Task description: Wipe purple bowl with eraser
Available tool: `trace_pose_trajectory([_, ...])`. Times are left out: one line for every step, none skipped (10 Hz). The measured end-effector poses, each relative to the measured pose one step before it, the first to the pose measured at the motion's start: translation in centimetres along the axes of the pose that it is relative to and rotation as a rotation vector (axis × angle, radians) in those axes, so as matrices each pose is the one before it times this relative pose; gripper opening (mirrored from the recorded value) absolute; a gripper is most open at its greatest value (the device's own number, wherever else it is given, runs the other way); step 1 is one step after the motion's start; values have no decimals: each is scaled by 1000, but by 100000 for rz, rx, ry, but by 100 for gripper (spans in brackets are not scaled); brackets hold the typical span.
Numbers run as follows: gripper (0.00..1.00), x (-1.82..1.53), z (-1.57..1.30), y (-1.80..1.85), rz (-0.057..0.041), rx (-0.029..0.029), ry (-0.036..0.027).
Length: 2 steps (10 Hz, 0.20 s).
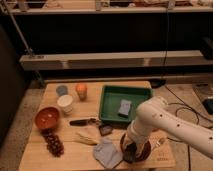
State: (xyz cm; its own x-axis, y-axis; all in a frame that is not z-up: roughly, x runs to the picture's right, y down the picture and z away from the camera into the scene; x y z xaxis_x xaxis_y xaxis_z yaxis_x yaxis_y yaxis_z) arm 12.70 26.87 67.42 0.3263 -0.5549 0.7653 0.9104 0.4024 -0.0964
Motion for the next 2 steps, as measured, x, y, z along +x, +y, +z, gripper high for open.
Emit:
trace_pose_trajectory([10, -239, -329, 868, 953, 310, 17])
trace_pose_trajectory([10, -335, -468, 1443, 1988, -271, 68])
